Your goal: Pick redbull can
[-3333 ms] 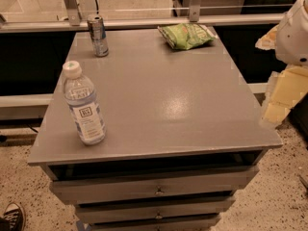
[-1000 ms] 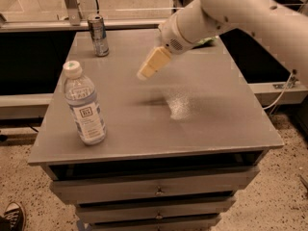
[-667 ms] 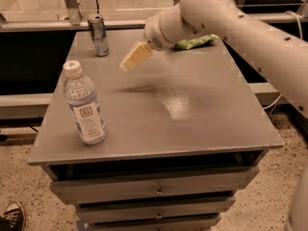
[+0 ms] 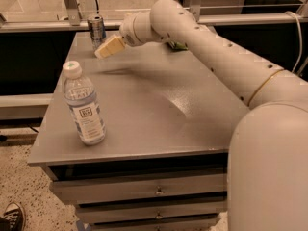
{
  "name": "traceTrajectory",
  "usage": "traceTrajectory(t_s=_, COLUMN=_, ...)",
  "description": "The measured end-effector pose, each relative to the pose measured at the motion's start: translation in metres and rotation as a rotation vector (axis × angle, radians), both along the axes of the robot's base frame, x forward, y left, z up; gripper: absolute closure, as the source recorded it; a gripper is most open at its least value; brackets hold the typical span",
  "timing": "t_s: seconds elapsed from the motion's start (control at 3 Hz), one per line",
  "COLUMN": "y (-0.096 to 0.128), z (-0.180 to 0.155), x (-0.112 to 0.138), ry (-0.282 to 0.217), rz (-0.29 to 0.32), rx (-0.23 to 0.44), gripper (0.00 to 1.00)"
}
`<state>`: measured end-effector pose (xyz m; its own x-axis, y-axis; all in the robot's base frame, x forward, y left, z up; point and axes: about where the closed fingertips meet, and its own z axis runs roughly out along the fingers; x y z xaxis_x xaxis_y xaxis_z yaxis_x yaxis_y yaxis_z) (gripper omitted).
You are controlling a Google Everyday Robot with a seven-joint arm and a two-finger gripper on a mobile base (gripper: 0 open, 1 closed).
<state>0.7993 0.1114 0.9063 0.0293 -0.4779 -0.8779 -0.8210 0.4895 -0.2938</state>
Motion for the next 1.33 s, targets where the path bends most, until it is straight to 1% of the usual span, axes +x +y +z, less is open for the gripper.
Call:
traceTrajectory(t_s=0.33, y=0.031, z=-0.003, x=0.021, ry=0.011, rz=0.029, rx=0.082, gripper=0.00)
traceTrajectory(t_s=0.67, y=0.057, z=-0.009, x=0.031, ry=0.042, rz=0.066, rx=0.144, gripper=0.14)
traceTrajectory(t_s=1.0, y=0.074, z=-0.012, x=0.035, ry=0.063, rz=0.101, rx=0.174, gripper=0.38)
traceTrajectory(t_s=1.33, y=0.076, z=-0.016, x=0.033, ry=0.077, rz=0.116, rx=0.190, gripper=0.61)
